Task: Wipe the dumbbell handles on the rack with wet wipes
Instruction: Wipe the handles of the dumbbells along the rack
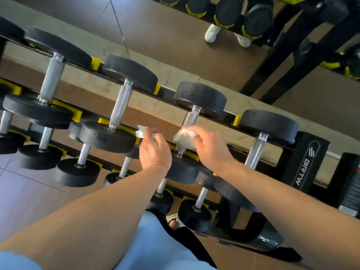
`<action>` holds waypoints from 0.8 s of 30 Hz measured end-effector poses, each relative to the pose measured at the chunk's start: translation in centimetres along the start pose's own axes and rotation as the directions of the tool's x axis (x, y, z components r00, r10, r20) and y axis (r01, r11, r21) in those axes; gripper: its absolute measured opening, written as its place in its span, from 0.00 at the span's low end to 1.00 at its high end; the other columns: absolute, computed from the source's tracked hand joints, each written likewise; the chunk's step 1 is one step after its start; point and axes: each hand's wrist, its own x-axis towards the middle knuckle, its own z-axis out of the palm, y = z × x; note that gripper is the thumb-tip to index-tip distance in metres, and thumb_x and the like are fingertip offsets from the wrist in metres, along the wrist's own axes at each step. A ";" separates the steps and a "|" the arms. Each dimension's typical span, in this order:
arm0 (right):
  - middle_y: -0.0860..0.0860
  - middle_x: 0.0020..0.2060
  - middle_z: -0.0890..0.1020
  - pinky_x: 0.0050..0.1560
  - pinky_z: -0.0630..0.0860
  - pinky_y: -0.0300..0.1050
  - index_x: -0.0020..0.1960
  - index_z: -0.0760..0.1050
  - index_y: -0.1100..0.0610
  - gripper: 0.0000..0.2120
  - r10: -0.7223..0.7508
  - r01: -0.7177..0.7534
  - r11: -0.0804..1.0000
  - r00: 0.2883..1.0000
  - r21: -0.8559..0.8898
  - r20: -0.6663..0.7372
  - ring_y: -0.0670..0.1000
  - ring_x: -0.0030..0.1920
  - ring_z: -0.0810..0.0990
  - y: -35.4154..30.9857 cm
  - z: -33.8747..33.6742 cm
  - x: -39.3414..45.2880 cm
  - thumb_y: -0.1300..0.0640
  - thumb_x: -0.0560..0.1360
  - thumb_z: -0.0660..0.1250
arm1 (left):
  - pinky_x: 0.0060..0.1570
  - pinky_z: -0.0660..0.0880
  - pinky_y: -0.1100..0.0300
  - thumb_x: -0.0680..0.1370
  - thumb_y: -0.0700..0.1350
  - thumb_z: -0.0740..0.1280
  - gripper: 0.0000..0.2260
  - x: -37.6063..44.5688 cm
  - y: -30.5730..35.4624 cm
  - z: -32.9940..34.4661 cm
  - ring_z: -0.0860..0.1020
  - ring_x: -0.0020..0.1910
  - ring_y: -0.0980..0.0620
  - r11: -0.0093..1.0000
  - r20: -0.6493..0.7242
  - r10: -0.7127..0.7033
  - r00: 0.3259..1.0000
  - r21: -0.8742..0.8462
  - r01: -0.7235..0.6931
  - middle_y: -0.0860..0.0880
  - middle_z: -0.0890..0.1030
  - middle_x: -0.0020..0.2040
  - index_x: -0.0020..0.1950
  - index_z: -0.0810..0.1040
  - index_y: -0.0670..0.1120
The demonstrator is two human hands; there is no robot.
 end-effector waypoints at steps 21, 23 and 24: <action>0.43 0.48 0.80 0.57 0.78 0.50 0.52 0.78 0.41 0.07 0.876 -0.558 0.437 0.444 0.706 -0.191 0.49 0.53 0.78 -1.9 1.2 -1.3 0.45 0.82 0.61 | 0.46 0.69 0.55 0.82 0.49 0.52 0.12 0.6 -0.5 0.0 0.76 0.46 0.49 0.999 0.060 0.041 0.997 0.013 -0.042 0.50 0.78 0.48 0.58 0.74 0.51; 0.48 0.55 0.81 0.56 0.76 0.47 0.63 0.78 0.46 0.14 0.917 -0.504 0.352 0.356 0.789 -0.182 0.52 0.56 0.78 -3.0 1.4 1.6 0.44 0.82 0.61 | 0.48 0.71 0.53 0.82 0.50 0.52 0.12 0.6 -0.4 0.0 0.76 0.47 0.48 0.999 0.071 0.041 0.997 0.013 -0.042 0.50 0.78 0.48 0.58 0.73 0.51; 0.50 0.58 0.81 0.58 0.76 0.47 0.66 0.76 0.49 0.16 0.921 -0.479 0.328 0.353 0.814 -0.163 0.52 0.58 0.79 -3.6 1.8 3.1 0.45 0.82 0.61 | 0.48 0.72 0.53 0.82 0.50 0.52 0.12 0.6 -0.4 0.0 0.76 0.47 0.48 0.999 0.076 0.042 0.996 0.014 -0.043 0.49 0.78 0.49 0.59 0.73 0.52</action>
